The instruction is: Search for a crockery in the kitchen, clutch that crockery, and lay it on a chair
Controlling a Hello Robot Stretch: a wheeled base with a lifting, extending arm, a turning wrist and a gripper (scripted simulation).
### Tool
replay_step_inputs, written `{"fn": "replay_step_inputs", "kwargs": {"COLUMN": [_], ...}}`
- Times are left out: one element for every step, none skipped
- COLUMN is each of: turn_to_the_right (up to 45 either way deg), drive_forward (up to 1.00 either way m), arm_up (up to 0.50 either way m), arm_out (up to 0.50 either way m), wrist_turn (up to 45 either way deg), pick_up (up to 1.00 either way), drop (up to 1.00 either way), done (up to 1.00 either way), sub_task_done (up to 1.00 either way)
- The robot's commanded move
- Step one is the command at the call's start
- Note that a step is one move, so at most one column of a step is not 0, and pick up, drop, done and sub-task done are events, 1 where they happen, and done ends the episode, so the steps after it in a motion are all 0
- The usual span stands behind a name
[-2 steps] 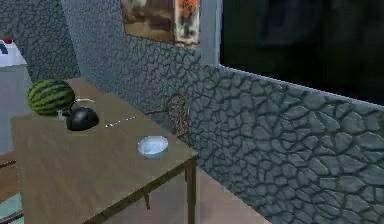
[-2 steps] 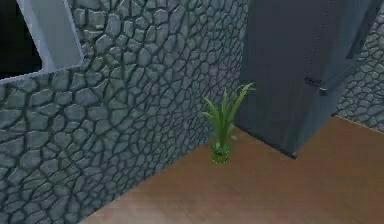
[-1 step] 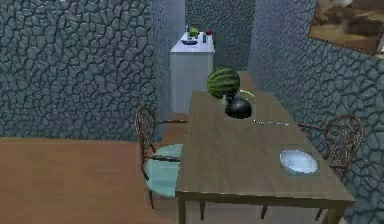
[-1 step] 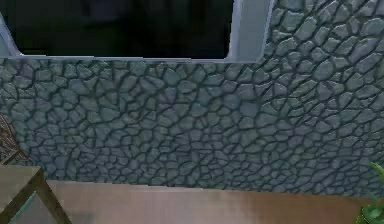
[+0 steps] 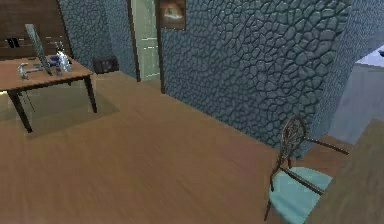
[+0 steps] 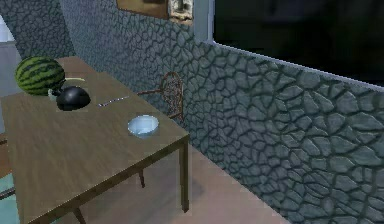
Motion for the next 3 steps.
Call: {"fn": "replay_step_inputs", "kwargs": {"turn_to_the_right": [-12.0,0.0,0.0], "drive_forward": [0.0,0.0,0.0], "arm_up": [0.0,0.5,0.38], "arm_out": [0.0,0.0,0.0], "wrist_turn": [0.0,0.0,0.0], "pick_up": [0.0,0.0,0.0], "drop": [0.0,0.0,0.0], "done": [0.0,0.0,0.0], "sub_task_done": [0.0,0.0,0.0]}}
